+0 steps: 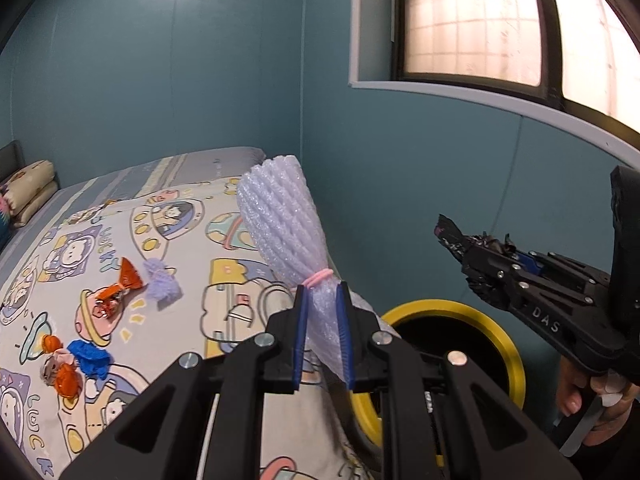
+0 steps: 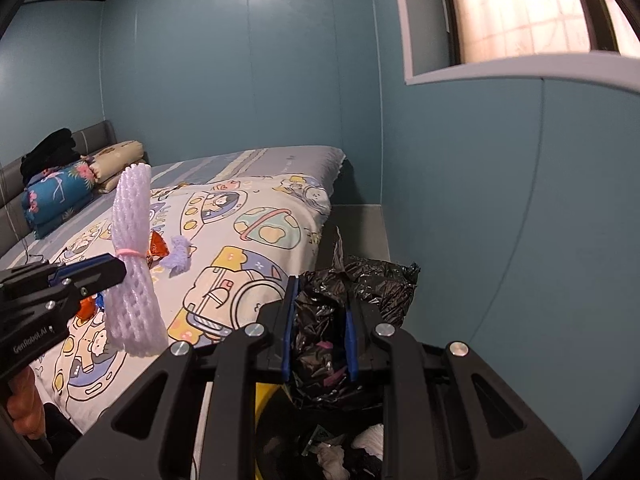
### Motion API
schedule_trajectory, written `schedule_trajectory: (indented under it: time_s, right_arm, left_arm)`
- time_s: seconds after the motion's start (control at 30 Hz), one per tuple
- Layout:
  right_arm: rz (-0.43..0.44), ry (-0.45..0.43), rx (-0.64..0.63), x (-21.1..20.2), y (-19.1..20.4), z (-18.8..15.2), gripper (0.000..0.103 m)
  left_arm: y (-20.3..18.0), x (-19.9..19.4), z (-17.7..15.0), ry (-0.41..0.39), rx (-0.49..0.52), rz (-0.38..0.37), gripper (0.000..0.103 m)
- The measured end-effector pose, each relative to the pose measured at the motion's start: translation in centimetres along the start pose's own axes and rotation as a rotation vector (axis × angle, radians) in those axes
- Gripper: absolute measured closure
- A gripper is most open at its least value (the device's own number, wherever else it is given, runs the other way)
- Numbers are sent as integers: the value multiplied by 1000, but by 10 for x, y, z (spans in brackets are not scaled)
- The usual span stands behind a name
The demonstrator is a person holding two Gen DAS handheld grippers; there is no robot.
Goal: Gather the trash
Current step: 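Lower both tools into the bin rim and open them to drop the items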
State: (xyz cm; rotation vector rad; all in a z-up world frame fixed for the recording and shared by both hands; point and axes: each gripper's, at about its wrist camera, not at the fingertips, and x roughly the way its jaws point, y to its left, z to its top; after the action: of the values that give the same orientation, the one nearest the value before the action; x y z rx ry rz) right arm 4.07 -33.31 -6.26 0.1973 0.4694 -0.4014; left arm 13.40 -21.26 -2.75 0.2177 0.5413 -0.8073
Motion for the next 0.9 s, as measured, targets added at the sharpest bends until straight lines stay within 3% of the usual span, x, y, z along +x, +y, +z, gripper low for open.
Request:
schedule_trajectory:
  time_s: [0.9]
  right_arm:
    - [-17,130,80,22,-51,-36,83]
  left_arm:
    - [-70,62,-25,149,62,-121,88]
